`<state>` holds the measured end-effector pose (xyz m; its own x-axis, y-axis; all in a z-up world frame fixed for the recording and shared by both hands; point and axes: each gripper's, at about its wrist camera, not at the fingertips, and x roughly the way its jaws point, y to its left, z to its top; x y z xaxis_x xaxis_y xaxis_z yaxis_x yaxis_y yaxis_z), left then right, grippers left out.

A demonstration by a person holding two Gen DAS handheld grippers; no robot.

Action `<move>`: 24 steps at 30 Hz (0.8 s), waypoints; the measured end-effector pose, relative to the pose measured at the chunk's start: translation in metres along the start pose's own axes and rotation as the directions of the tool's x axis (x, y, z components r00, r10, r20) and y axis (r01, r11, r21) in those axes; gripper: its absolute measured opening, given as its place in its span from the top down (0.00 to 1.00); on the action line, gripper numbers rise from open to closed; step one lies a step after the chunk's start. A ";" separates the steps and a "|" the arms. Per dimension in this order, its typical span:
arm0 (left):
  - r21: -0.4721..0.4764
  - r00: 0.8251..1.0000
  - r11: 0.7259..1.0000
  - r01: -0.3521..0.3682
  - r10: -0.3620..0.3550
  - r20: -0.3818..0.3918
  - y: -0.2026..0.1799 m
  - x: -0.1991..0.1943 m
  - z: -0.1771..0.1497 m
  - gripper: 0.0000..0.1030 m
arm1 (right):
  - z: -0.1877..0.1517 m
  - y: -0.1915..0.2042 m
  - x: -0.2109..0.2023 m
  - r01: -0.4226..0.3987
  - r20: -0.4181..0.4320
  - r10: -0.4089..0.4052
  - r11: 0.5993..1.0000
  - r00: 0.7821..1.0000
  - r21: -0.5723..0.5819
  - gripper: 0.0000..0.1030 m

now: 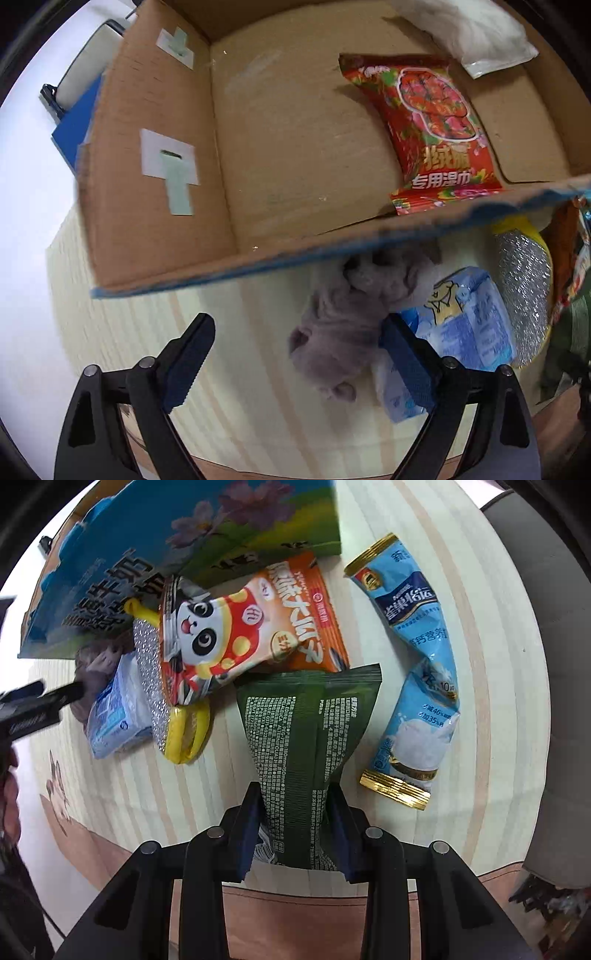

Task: Organize soft objects
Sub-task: 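Grasp the lilac towel with the left tool while the right tool grasps the green snack bag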

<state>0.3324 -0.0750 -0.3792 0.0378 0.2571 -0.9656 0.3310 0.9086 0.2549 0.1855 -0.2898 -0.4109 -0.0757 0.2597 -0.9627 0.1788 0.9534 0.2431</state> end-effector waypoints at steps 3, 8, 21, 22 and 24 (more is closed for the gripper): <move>-0.031 0.999 0.999 0.031 -0.032 -0.005 0.001 0.001 -0.004 0.15 | 0.000 0.000 -0.001 0.003 -0.016 -0.003 1.000 1.000 0.001 0.63; -0.046 0.995 0.994 0.102 -0.103 -0.005 0.006 0.008 -0.027 0.38 | 0.000 -0.002 -0.007 -0.029 -0.001 0.029 0.999 1.000 0.024 0.49; -0.364 0.921 0.877 0.314 -0.375 -0.108 0.045 0.031 -0.134 0.55 | -0.022 0.011 0.006 -0.007 -0.043 0.004 0.998 0.999 -0.057 0.64; -0.376 0.916 0.870 0.320 -0.386 -0.114 0.046 0.034 -0.141 0.55 | -0.024 0.013 0.007 -0.004 -0.054 0.000 0.998 0.999 -0.070 0.63; -0.388 0.909 0.864 0.321 -0.396 -0.128 0.050 0.040 -0.155 0.52 | -0.026 0.013 0.009 -0.013 -0.060 0.010 0.998 0.998 -0.059 0.63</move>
<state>0.2045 0.0321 -0.3971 -0.2171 -0.0835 -0.9726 -0.0678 0.9952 -0.0703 0.1612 -0.2705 -0.4134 -0.1327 0.2776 -0.9515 0.1214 0.9573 0.2623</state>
